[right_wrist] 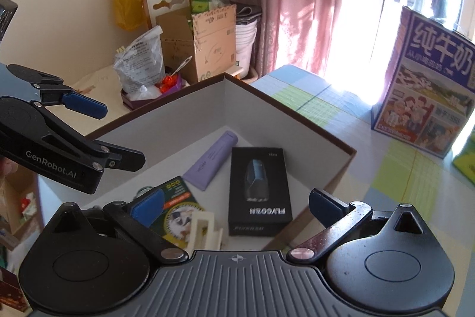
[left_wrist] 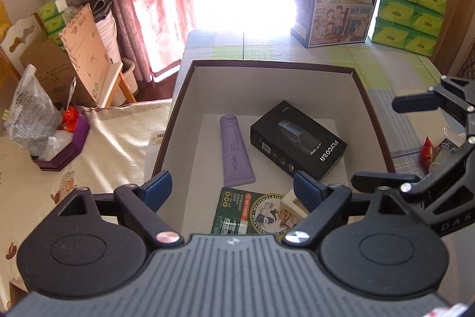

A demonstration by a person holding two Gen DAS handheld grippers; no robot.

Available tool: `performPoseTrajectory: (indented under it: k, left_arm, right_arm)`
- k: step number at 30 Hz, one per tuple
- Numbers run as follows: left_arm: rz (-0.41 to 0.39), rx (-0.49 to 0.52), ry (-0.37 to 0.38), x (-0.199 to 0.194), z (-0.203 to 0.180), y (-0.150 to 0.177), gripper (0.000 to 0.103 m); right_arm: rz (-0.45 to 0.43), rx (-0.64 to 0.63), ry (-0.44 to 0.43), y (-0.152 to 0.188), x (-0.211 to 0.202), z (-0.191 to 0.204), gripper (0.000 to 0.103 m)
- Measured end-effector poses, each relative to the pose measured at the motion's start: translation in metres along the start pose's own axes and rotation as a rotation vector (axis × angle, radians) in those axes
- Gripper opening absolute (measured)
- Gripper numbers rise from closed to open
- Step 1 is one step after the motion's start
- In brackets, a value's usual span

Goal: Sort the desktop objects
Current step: 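Withdraw both tools from the box back toward the table items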

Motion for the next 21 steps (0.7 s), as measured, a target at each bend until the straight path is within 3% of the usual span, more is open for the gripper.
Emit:
performPoseTrajectory:
  k: [21]
  left_arm:
    - [-0.070, -0.083, -0.027, -0.086, -0.031, 0.035, 0.094]
  right_arm:
    - [-0.022, 0.055, -0.022, 0.043, -0.083, 0.012, 0.101]
Point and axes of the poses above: each gripper's, at about its wrist camera, not at the fingertips, and x roughly the way its jaws point, z to its left, y to its underside, the point moved 1 cm from there along x, roughly the way its jaws point, and after that the axes turned 8 degrees about x, right-handed, at the moved point
